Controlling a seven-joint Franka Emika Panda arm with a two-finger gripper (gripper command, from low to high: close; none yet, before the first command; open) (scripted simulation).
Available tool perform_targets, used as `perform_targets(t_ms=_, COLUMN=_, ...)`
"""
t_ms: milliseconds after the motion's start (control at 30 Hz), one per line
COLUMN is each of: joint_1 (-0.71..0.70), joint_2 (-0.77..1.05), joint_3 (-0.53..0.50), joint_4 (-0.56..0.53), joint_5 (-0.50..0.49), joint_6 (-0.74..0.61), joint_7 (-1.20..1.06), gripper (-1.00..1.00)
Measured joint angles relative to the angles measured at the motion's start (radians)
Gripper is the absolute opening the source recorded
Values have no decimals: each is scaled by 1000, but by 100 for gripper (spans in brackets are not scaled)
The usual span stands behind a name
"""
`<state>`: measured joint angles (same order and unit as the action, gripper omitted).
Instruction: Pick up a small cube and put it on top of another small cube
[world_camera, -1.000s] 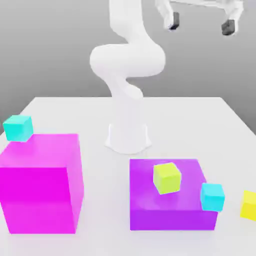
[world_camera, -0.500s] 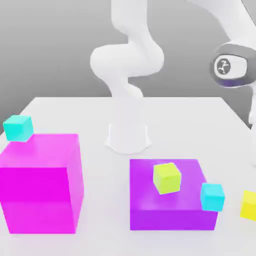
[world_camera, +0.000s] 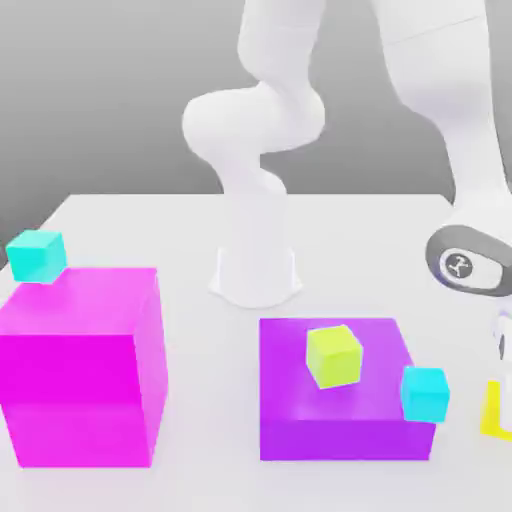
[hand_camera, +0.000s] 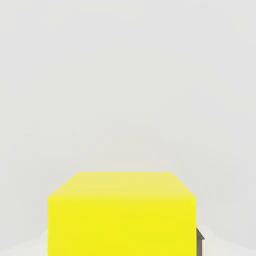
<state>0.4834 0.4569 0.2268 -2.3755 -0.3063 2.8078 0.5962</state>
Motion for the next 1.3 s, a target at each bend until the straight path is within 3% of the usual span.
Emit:
perform_targets(t_ms=167, joint_1=-58, joint_2=-149, joint_3=69, joint_4=-32, joint_5=100, joint_6=-113, joint_7=-65, gripper=-100)
perform_targets(t_ms=233, joint_1=-87, joint_2=-163, joint_3=38, joint_4=-27, joint_5=127, joint_6=-128, joint_7=-24, gripper=-100)
perform_targets(t_ms=500, joint_1=-249, joint_2=-331, joint_3=-178, joint_4=3, joint_5=81, joint_6=-247, joint_7=70, gripper=-100)
perform_targets(t_ms=600, joint_1=-386, joint_2=-419, joint_3=-248, joint_4=-2, joint_5=65, joint_6=-321, joint_7=72, gripper=-100)
perform_targets(t_ms=733, joint_1=-570, joint_2=-578, joint_3=-339, joint_4=-8, joint_5=59, joint_6=-472, joint_7=41, gripper=-100)
perform_targets(t_ms=1033, joint_1=-797, joint_2=-902, joint_3=-593, joint_4=-64, joint_5=108, joint_6=-785, joint_7=-127, gripper=-100)
perform_targets(t_ms=1200, joint_1=-804, joint_2=-874, joint_3=-641, joint_4=-168, joint_5=116, joint_6=-659, joint_7=-194, gripper=-100)
perform_targets(t_ms=1233, joint_1=-805, joint_2=-865, joint_3=-644, joint_4=-182, joint_5=116, joint_6=-637, joint_7=-196, gripper=100)
perform_targets(t_ms=1300, joint_1=-805, joint_2=-865, joint_3=-644, joint_4=-182, joint_5=116, joint_6=-637, joint_7=-196, gripper=100)
